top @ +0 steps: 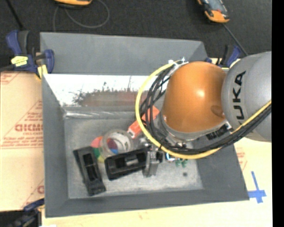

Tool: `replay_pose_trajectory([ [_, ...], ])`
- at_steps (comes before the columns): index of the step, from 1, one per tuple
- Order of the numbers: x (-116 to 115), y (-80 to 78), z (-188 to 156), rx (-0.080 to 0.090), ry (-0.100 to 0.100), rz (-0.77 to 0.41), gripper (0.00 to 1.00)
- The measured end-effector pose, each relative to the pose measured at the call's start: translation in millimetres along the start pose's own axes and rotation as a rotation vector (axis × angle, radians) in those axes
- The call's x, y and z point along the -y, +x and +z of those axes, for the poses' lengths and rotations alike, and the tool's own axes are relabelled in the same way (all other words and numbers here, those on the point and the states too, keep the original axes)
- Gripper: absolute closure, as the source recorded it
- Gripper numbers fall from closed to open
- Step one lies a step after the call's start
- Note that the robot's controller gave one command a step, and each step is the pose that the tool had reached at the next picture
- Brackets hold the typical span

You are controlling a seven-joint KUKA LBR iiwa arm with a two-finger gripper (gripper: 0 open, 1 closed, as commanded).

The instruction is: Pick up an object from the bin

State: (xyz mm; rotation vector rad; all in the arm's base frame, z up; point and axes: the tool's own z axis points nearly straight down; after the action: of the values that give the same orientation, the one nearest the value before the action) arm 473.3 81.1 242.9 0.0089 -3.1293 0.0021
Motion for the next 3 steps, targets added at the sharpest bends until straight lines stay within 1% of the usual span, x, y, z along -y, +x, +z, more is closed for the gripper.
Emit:
replay_pose_trajectory([
  [1, 0.4, -1.8, -4.1, 0.009, -0.001, 0.003, 0.00],
  [2, 4.7, -13.2, 43.1, 0.018, -0.003, 0.025, 0.00],
  [3, -35.5, -55.4, 126.5, 0.010, 0.001, -0.098, 1.00],
])
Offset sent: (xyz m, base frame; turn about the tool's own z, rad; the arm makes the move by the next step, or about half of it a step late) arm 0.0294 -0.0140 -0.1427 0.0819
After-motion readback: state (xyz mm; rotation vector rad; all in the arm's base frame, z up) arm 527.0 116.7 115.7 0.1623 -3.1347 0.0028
